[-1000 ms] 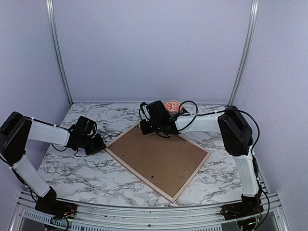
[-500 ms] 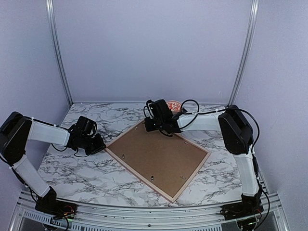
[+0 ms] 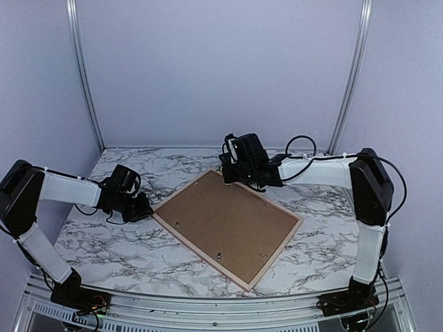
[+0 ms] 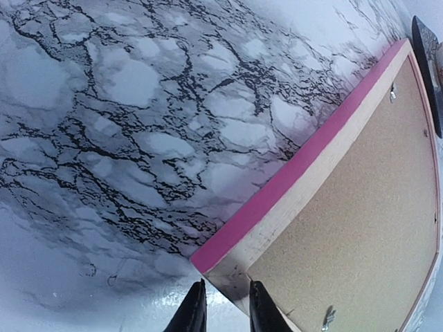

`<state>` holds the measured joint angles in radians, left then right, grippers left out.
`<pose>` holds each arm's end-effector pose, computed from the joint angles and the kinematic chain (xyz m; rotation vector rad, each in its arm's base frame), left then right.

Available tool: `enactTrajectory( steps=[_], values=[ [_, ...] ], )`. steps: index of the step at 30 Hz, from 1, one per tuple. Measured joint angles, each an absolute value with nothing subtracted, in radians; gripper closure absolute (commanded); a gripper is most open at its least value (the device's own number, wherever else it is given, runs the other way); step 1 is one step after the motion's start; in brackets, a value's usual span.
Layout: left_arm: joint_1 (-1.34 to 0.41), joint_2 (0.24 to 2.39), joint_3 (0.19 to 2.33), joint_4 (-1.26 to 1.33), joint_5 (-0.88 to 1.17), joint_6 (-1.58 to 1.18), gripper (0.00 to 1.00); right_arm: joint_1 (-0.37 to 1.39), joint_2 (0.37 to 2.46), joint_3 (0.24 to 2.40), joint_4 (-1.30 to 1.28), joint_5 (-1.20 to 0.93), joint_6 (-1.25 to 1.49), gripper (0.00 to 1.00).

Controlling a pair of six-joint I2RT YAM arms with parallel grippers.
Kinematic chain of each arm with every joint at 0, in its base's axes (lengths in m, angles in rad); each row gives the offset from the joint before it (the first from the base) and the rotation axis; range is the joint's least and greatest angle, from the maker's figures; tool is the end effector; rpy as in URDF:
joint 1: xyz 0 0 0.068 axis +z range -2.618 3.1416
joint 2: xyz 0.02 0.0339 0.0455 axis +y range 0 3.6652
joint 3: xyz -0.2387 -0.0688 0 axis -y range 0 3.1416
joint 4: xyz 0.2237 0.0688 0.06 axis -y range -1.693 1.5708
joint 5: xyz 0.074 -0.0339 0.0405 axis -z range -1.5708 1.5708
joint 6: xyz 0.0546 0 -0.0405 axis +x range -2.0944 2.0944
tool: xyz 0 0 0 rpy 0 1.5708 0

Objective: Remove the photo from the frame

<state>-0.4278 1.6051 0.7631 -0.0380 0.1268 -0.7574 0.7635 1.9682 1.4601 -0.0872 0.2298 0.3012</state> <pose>0.2734 -0.1322 0.1264 -0.3624 2.5356 -0.6495 0.3281 0.2968 0.2059 -0.3674 2.1401 0.3681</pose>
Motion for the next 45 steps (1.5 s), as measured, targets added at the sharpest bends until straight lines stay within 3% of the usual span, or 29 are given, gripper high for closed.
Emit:
enactTrajectory(
  steps=[9,13,18,24,31,36,45],
  values=[
    [-0.431,1.555,0.899,-0.115,0.15,-0.722,0.46,0.612,1.534,1.053,-0.035,0.171,0.422,1.0],
    [-0.431,1.532,0.949,-0.135,0.149,-0.7,0.33,0.41,1.423,0.886,0.026,0.036,0.489,1.0],
    [-0.431,1.52,0.963,-0.164,0.141,-0.678,0.26,0.147,1.399,0.72,0.21,-0.232,0.604,1.0],
    [-0.431,1.504,0.952,-0.186,0.143,-0.669,0.23,-0.006,1.546,0.682,0.441,-0.451,0.731,0.96],
    [-0.431,1.48,0.934,-0.193,0.149,-0.669,0.22,-0.068,1.732,0.69,0.552,-0.542,0.801,0.93],
    [-0.431,1.48,0.931,-0.193,0.149,-0.667,0.22,-0.072,1.75,0.718,0.501,-0.502,0.711,0.92],
    [-0.431,1.486,0.929,-0.192,0.16,-0.661,0.22,-0.013,1.725,0.725,0.439,-0.276,0.482,0.79]
  ],
)
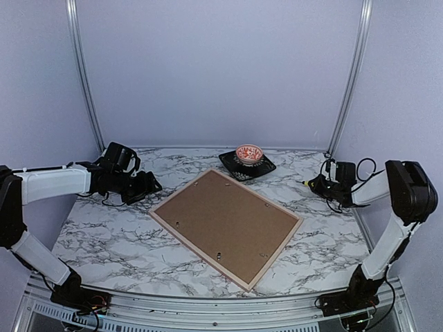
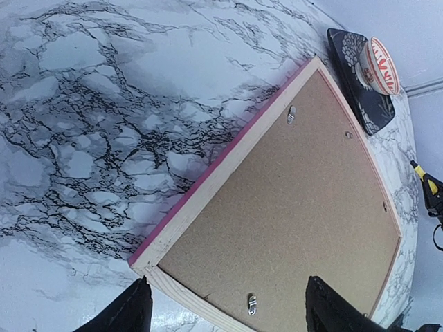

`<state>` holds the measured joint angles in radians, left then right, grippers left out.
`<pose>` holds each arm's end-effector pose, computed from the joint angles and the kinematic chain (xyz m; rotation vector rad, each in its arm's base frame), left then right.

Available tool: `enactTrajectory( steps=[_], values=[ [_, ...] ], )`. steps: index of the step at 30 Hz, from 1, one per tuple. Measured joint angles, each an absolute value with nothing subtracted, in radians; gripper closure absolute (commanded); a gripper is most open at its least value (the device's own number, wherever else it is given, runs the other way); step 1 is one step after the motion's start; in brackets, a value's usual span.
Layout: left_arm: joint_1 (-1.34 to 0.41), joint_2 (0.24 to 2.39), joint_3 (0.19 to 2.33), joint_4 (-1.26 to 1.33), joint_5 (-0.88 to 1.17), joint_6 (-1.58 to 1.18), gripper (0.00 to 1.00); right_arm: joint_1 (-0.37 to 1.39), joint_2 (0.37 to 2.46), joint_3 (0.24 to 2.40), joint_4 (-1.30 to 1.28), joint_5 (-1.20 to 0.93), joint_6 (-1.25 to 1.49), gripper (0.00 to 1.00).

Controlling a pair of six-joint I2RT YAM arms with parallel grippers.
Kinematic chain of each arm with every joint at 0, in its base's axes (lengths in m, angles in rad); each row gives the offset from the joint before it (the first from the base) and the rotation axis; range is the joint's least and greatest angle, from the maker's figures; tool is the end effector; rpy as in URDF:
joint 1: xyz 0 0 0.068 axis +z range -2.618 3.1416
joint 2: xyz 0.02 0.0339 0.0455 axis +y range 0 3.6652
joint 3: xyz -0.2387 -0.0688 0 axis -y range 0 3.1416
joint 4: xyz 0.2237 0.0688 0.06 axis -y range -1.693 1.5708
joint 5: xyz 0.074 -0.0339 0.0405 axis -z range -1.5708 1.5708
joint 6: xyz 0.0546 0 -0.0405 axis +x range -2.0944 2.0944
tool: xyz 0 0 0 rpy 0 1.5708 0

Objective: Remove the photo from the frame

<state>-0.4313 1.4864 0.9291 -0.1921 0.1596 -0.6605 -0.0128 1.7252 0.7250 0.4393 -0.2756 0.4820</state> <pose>0.2826 -0.1396 0.1968 -0.1933 2.4171 -0.7135 0.3353 0.0106 0.1262 0.3676 2.1299 0.5676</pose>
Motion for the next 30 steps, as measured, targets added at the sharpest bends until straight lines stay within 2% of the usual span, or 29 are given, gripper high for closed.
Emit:
enactTrajectory(
  steps=[6,14,20,26,30],
  values=[
    [-0.431,1.491,0.928,-0.192,0.167,-0.654,0.22,0.102,1.727,0.754,0.386,-0.144,0.4,0.69],
    [-0.431,1.491,0.868,-0.184,0.167,-0.666,0.22,0.112,1.726,0.754,0.272,-0.051,0.373,0.56],
    [-0.431,1.491,0.816,-0.176,0.17,-0.684,0.22,0.173,1.722,0.777,0.162,-0.018,0.333,0.42],
    [-0.437,1.478,0.727,-0.141,0.183,-0.728,0.22,0.256,1.705,0.822,0.085,-0.044,0.298,0.42],
    [-0.45,1.47,0.696,-0.13,0.187,-0.756,0.25,0.262,1.671,0.8,0.051,-0.075,0.3,0.5]
  ],
)
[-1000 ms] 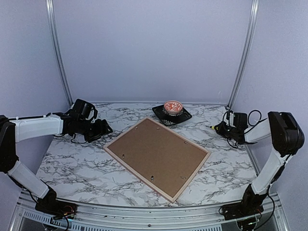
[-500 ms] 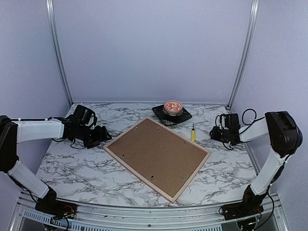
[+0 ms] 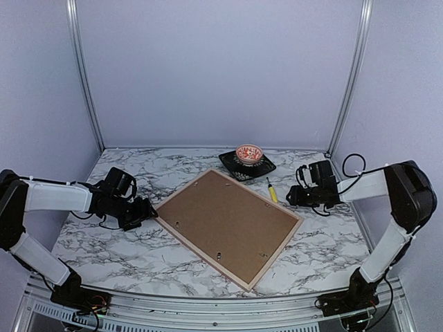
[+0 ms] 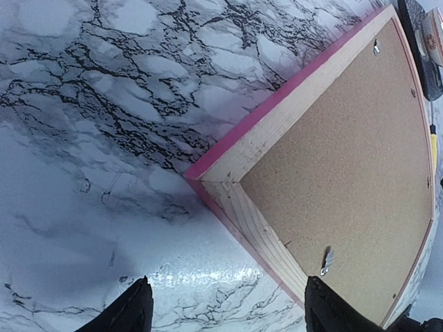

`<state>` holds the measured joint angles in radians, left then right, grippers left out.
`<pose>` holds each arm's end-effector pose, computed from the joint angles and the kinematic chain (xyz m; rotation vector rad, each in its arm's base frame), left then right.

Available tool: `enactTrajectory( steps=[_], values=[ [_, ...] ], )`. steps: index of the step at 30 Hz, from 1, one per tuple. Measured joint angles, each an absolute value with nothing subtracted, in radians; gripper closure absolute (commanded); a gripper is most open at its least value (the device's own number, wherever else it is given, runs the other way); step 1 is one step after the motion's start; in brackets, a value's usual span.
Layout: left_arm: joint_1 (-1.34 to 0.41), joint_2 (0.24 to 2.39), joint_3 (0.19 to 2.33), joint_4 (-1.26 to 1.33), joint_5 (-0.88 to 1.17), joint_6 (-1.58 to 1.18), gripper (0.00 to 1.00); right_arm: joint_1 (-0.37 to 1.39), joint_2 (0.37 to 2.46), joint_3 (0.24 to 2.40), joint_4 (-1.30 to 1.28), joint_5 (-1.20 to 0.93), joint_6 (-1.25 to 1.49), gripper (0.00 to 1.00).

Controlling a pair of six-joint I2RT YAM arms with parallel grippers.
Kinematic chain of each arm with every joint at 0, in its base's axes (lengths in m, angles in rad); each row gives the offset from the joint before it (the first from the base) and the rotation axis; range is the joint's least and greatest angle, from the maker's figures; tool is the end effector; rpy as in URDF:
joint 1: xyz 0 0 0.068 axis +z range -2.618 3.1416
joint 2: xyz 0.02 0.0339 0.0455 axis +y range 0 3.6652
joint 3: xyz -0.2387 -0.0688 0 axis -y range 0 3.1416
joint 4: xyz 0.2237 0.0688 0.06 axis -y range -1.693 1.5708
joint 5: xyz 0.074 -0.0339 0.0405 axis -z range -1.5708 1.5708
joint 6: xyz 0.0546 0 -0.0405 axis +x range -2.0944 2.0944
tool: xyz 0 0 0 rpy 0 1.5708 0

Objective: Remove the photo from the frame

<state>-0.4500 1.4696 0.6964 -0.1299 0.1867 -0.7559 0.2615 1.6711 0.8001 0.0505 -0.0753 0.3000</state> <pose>0.2450 -0.1296 0.1374 -0.3131 2.5858 -0.7128 0.3095 0.0871 0.1246 0.0107 2.4179 0.3513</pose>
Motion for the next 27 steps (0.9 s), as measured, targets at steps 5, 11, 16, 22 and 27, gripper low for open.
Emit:
enactTrajectory(
  steps=[5,11,16,22,27],
  values=[
    [-0.456,1.464,0.676,-0.098,0.196,-0.787,0.25,0.265,1.623,0.742,0.025,-0.101,0.318,0.5],
    [-0.457,1.464,0.664,-0.051,0.22,-0.821,0.25,0.266,1.582,0.686,0.018,-0.151,0.333,0.49],
    [-0.458,1.47,0.664,-0.028,0.23,-0.83,0.24,0.268,1.571,0.655,0.024,-0.199,0.348,0.49],
    [-0.457,1.524,0.668,0.018,0.239,-0.846,0.24,0.319,1.555,0.642,0.02,-0.196,0.371,0.49],
    [-0.443,1.562,0.683,0.062,0.245,-0.862,0.25,0.452,1.519,0.629,-0.009,-0.184,0.434,0.49]
  ],
)
